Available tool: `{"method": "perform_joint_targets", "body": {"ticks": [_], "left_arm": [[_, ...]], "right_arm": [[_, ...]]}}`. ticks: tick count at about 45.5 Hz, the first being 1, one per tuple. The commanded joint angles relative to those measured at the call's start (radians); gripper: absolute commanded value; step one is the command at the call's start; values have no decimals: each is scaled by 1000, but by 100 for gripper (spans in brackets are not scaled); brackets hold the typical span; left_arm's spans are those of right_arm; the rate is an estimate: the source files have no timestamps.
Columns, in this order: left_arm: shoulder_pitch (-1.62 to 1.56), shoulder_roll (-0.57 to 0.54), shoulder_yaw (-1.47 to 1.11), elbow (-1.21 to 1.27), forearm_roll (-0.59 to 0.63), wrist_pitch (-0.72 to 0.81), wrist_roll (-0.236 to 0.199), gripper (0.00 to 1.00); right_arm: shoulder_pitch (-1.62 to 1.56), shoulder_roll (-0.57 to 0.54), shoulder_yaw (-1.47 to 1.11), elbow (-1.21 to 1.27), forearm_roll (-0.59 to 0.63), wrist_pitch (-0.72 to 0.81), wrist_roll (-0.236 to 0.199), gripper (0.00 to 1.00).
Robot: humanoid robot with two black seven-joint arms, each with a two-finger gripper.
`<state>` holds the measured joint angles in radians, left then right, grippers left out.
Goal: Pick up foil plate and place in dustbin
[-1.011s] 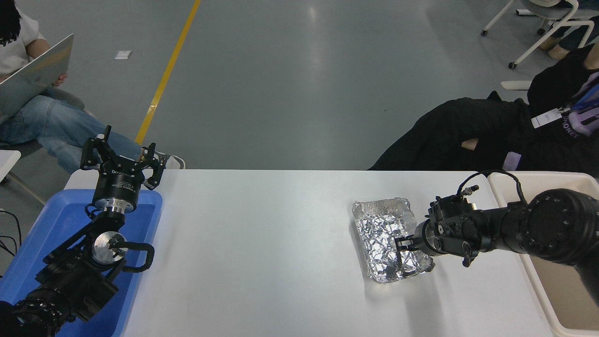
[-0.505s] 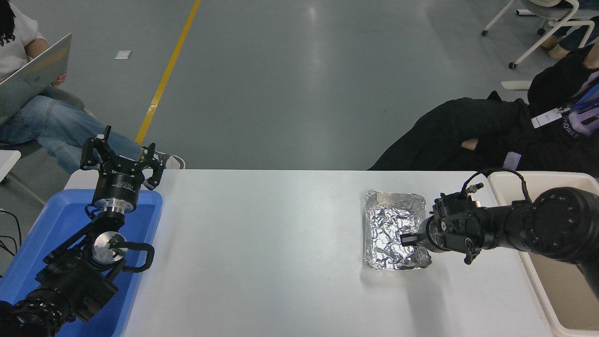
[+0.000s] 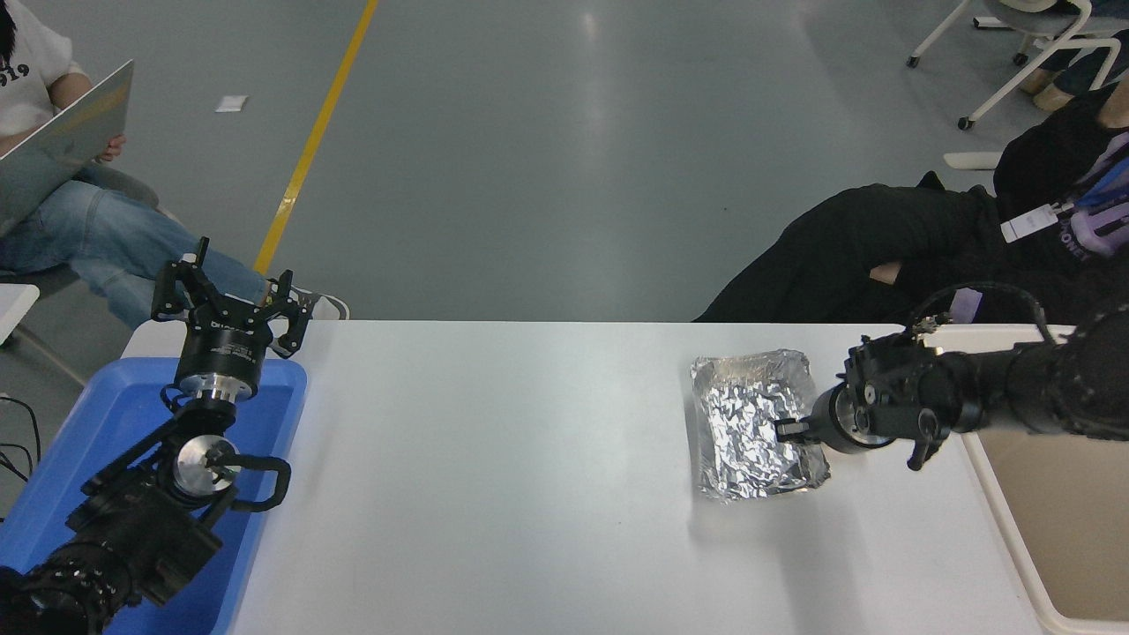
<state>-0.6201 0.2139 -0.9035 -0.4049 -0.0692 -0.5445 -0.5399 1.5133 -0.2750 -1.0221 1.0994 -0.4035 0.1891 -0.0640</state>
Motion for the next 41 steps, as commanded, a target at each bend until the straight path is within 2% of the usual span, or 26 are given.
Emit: {"method": "perform_joint_targets", "body": {"ticks": [1,5,15,24,41], "left_arm": [[0,-1,0,0,0,0,0,99],[0,1,0,0,0,1,0,99],[0,1,0,0,0,0,0,99],[0,1,0,0,0,0,0,99],[0,1,0,0,0,1,0,99]], "right_arm": [[284,-104,-78,281,0,23,7,0],[369,-124,-87,330,0,96,7,0],[554,-168,-72,355,5,395,7,0],[676,-204,-84,355,103,556,7,0],[743,-227,-84,356,107,596,7,0]]}}
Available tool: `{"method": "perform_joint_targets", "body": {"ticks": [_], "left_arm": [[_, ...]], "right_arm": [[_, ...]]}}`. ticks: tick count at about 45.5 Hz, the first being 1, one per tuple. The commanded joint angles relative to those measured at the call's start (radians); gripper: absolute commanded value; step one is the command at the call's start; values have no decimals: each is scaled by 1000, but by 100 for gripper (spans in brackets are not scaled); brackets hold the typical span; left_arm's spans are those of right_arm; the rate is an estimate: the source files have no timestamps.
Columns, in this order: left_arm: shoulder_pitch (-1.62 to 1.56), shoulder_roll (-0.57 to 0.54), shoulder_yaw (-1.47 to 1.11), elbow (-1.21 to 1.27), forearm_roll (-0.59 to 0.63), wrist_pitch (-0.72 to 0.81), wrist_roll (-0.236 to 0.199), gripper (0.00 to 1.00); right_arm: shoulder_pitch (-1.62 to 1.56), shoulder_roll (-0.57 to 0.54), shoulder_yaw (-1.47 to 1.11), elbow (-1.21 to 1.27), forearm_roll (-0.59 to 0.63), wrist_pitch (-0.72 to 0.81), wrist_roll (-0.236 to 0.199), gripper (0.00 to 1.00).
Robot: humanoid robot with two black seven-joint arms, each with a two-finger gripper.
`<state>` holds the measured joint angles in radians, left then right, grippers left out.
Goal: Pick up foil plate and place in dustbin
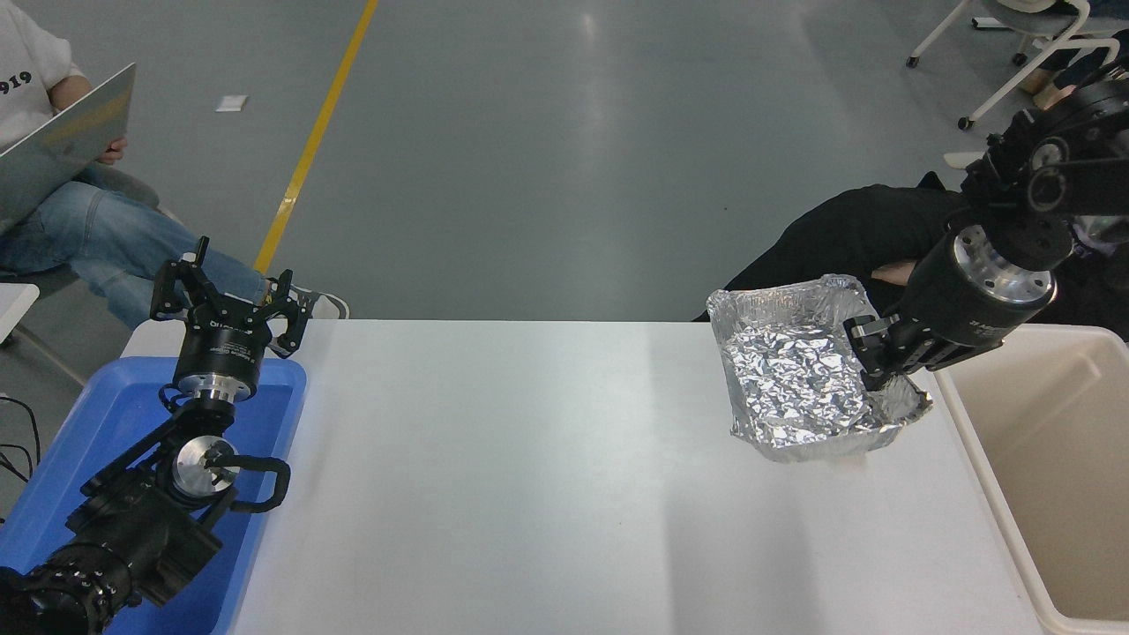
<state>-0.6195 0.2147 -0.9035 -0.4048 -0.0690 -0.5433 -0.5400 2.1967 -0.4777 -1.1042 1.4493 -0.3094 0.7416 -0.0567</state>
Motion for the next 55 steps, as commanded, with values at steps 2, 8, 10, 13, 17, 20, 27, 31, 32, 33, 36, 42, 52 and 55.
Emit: {"method": "perform_joint_targets", "body": {"ticks": [2,8,10,13,17,20,27,31,32,33,36,42,52,55], "left_arm": [[0,0,0,0,0,0,0,99],[0,0,0,0,0,0,0,99],[0,0,0,0,0,0,0,99],[0,0,0,0,-2,0,0,99],[0,-1,1,0,-2,0,0,99],[1,-1,1,0,-2,0,0,99],[1,-1,1,0,-2,0,0,99],[1,-1,1,1,-2,0,-2,99],[1,-1,1,0,-2,0,0,99],[1,-1,1,1,-2,0,-2,99],[1,-1,1,0,-2,0,-2,99],[1,-1,1,1,-2,0,0,99],[1,-1,1,1,-2,0,-2,99],[1,-1,1,0,-2,0,-2,99]], "right_arm": [[63,-25,-2,6,13,44,0,0],[63,-27,-9,2,13,44,-2,0],[63,-39,-13,-3,16,44,-2,0],[63,-73,-26,-9,13,44,-2,0],[54,-117,-71,-38,13,41,-5,0],[34,-139,-126,-93,13,29,-5,0],[-28,-237,-275,-150,13,-82,-5,0],[-46,-304,-330,-152,16,-154,-6,0],[-52,-321,-339,-155,13,-169,-8,0],[-58,-338,-347,-156,13,-186,-8,0],[-74,-386,-374,-167,13,-238,-8,0],[-121,-475,-411,-188,13,-359,-8,0],[-324,-545,-353,-230,21,-553,-8,0],[-406,-544,-310,-268,53,-622,-8,0]]}}
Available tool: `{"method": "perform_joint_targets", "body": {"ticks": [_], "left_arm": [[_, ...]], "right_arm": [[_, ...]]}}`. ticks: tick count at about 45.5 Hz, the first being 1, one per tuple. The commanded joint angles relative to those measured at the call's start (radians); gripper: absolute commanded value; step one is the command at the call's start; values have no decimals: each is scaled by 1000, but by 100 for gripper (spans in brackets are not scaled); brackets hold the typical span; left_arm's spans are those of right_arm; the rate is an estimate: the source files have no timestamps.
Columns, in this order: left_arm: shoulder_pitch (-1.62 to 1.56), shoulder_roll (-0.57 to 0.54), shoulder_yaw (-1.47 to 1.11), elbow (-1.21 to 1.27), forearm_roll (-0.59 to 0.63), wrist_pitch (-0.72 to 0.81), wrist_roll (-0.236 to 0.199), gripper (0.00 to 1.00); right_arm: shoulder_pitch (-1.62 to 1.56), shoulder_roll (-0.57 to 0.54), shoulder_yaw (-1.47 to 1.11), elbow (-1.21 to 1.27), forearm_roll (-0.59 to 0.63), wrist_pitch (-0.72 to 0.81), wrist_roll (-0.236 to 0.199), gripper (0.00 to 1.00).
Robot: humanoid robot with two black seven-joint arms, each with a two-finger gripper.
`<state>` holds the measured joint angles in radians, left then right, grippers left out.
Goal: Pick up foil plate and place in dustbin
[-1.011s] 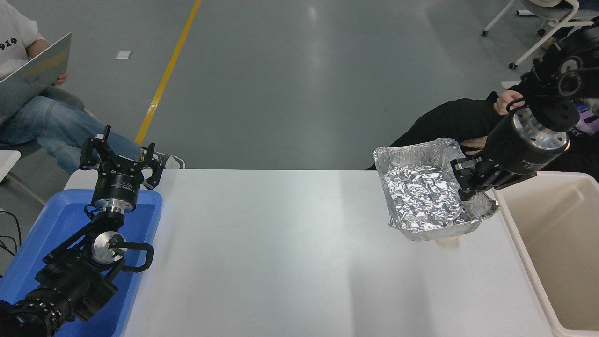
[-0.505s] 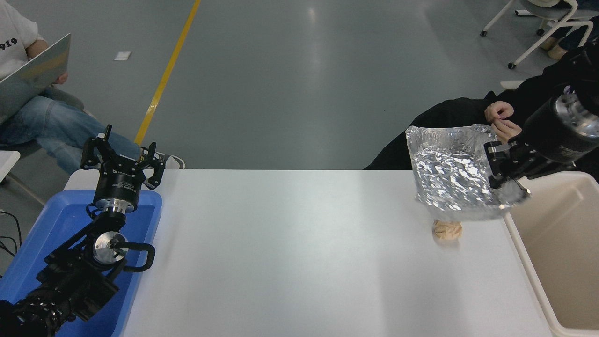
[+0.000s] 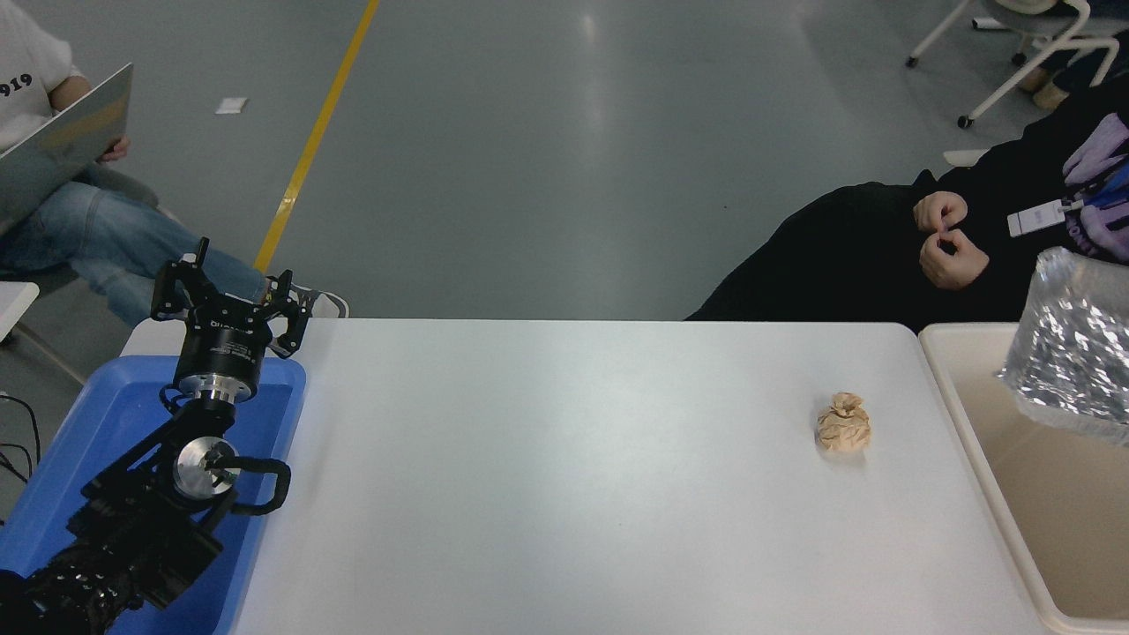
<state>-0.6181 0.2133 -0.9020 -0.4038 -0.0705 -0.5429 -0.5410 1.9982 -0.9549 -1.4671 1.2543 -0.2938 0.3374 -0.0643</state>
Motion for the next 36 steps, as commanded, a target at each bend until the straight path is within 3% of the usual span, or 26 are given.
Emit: {"method": "perform_joint_targets", "body": {"ticks": [1,10,18,36], "left_arm": [[0,0,0,0,0,0,0,99],[0,0,-2,-1,0,0,0,99],[0,0,-2,0,0,0,0,99],[0,0,-2,0,0,0,0,99]], "right_arm": [[-248,-62,66,-85,54,-242,0,0],[-600,17,296,-304,208,-339,1,0],[-944,174,527,-597,214,-340,1,0],[-1323,420,769,-1072,212,-351,1,0]]}}
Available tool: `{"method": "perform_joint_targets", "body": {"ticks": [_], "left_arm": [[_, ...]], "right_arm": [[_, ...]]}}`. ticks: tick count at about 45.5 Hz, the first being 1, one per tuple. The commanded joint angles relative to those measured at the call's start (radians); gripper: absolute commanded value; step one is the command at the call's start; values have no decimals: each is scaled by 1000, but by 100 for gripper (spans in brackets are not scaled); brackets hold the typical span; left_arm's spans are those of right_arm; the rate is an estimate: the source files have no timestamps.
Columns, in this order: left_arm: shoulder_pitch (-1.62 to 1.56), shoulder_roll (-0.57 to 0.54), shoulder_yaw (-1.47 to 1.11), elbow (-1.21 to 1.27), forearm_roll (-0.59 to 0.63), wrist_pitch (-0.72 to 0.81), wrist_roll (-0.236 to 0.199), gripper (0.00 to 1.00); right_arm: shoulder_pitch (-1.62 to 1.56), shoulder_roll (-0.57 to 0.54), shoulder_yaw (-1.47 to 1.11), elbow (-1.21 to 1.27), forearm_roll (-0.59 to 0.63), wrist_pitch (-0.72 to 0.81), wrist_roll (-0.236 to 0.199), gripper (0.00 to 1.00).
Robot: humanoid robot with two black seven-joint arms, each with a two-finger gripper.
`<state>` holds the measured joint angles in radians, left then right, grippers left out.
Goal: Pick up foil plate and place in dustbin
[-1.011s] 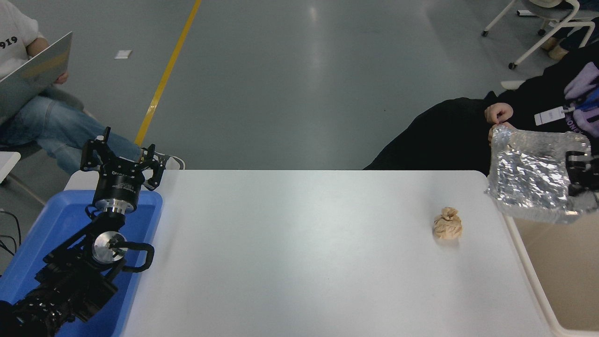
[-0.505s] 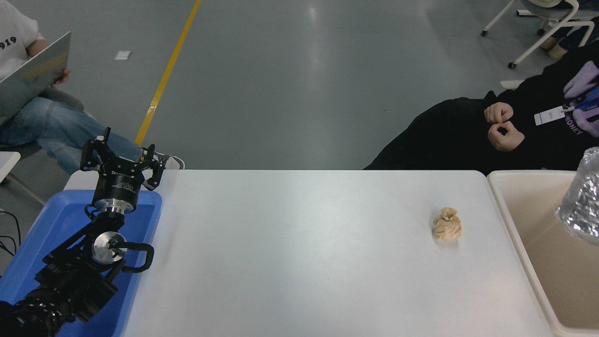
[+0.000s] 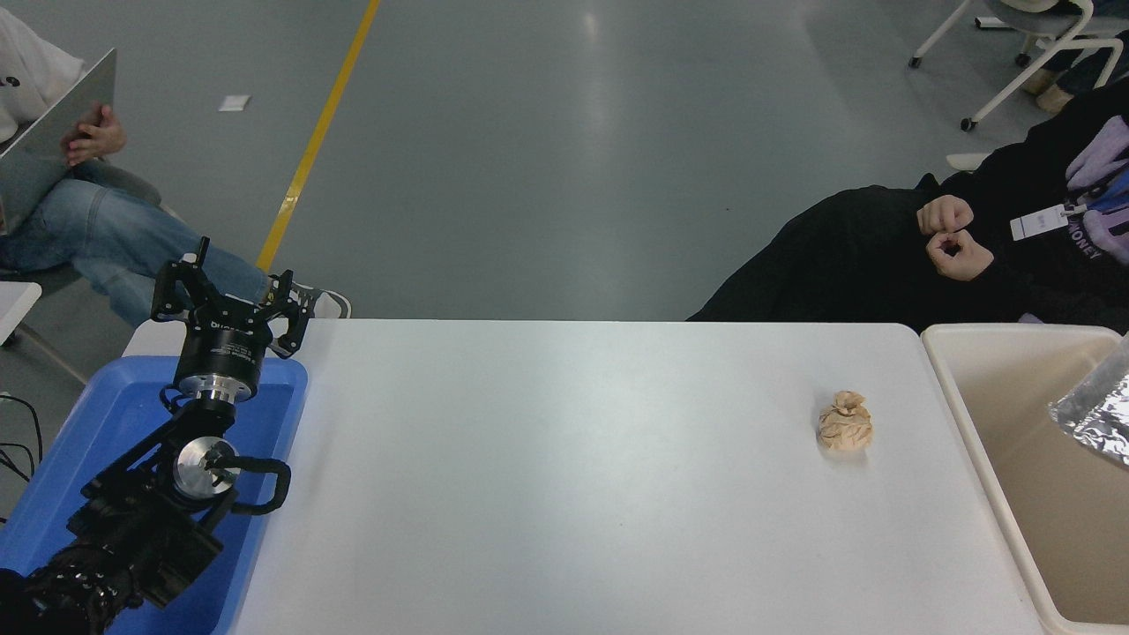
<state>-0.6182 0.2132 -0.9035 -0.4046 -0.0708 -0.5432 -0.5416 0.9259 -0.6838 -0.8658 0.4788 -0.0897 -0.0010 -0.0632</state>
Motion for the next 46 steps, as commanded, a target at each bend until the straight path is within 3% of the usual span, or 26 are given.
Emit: {"method": "perform_joint_targets", "body": {"ticks": [1,32,38,40,42,46], "left_arm": [[0,0,1,0,0,0,0,99],[0,0,0,1,0,0,0,99],[0,0,0,0,0,0,0,99],[0,0,1,0,0,0,0,99],[0,0,1,0,0,0,0,99],[0,0,0,0,0,0,0,99]], "right_arm": [[-263,153,180,-313,8,-13,0,0],[-331,216,211,-437,7,-54,-3,0],[-323,213,211,-437,8,-96,-1,59],[-318,211,212,-436,8,-115,-1,74],[-315,208,212,-431,8,-129,-1,80],[-312,193,212,-410,10,-131,2,81]]}}
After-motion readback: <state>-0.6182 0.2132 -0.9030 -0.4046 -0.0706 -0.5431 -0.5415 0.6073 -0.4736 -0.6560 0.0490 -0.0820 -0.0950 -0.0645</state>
